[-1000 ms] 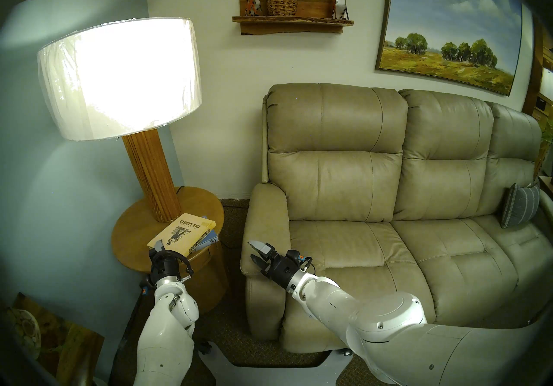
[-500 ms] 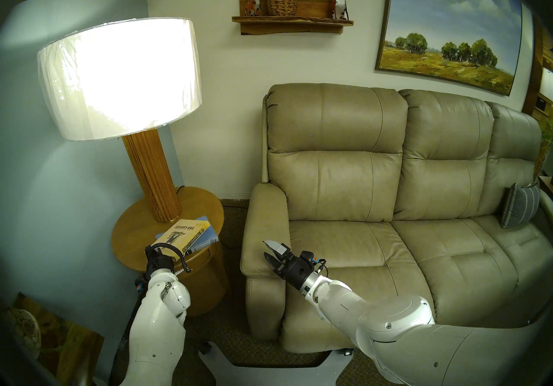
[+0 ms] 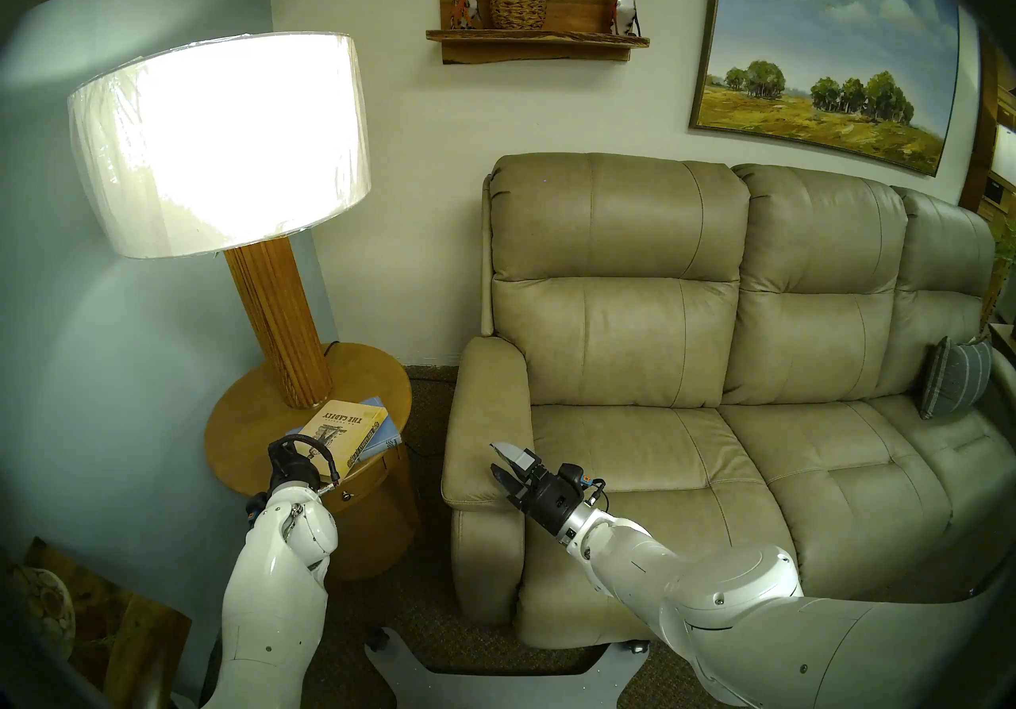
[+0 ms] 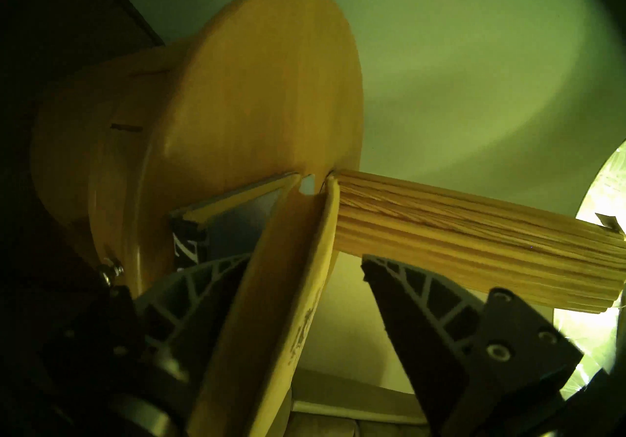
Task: Move books from sofa to side table
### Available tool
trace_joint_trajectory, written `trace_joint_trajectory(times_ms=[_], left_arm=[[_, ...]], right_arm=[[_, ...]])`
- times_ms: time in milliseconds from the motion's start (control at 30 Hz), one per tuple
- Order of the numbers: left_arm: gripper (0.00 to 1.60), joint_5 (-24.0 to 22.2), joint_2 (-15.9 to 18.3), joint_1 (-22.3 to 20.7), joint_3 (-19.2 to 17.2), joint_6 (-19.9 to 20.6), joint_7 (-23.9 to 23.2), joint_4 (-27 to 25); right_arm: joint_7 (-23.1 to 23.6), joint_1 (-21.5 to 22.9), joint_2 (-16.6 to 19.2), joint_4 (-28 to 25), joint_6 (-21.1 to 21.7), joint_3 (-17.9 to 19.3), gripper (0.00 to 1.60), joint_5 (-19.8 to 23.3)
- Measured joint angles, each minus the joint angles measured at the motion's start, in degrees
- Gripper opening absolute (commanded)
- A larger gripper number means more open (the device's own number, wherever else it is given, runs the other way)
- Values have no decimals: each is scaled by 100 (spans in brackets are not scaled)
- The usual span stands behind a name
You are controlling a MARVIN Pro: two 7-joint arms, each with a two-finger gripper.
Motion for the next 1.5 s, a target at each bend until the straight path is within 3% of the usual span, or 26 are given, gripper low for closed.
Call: trace_joint_trajectory(times_ms=[267,633,1067,1500], left_arm=[[160,-199,-2,196,-155,40,433,-278],[160,-330,-19,362,-290,77,577,-440],[160,-188,154,-147,-400,-99,455,301],[160,-57,212,-407,-446,-159,269,453]], right_arm=[[1,-9,2,19,-25,25,160,-1],[0,-23,24,26,-38,61,160,-1],[0,-45,56,40,-64,86,160,-4],[13,-63,83,58,-97,90,160,-7]])
